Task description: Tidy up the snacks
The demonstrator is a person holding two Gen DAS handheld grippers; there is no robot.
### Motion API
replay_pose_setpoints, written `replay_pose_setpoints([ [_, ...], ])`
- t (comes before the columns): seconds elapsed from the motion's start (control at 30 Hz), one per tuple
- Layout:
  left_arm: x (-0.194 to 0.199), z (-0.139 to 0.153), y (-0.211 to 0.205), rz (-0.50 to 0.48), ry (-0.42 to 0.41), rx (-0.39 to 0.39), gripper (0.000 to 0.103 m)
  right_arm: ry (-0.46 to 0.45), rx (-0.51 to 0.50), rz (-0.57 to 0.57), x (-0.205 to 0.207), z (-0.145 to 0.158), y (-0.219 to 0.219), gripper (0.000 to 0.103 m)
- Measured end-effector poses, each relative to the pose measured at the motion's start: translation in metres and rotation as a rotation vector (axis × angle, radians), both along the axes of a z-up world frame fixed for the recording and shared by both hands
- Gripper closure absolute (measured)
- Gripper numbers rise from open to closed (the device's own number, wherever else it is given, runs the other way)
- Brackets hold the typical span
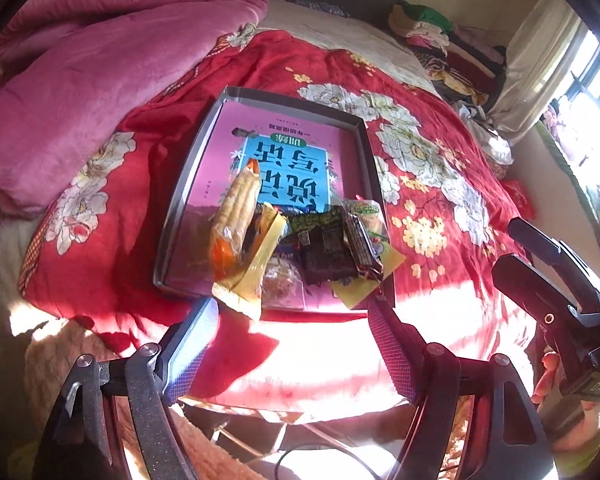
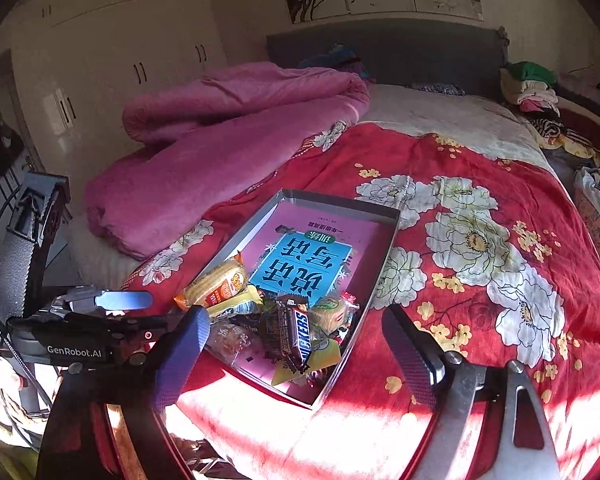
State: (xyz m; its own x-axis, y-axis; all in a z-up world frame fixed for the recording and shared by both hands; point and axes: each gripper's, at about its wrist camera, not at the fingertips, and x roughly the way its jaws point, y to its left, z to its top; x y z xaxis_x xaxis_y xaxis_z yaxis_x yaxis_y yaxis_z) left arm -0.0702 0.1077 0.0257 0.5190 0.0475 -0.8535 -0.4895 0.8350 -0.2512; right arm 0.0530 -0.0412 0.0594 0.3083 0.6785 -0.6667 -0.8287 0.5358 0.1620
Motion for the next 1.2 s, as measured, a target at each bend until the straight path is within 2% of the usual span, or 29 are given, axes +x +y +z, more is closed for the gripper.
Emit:
replay_pose_setpoints([
  [0.27, -0.02, 0.002, -0.027, -0.019, -0.004, 0.035, 0.024, 0.015, -0.033, -0.021, -0.036, -0.012, -0.033, 0.004],
  [0.5, -0.029, 0.003, -0.033, -0.024, -0.015, 0.037, 0.024, 0.011, -0.022, -0.073, -0.042, -0.017, -0.05, 0.002],
  [1.2, -0.03, 0.011, -0.041, -0.045, -0.015, 0.086, 0.024, -0.005, -0.041, -0.075, -0.05, -0.017, -0.05, 0.001],
])
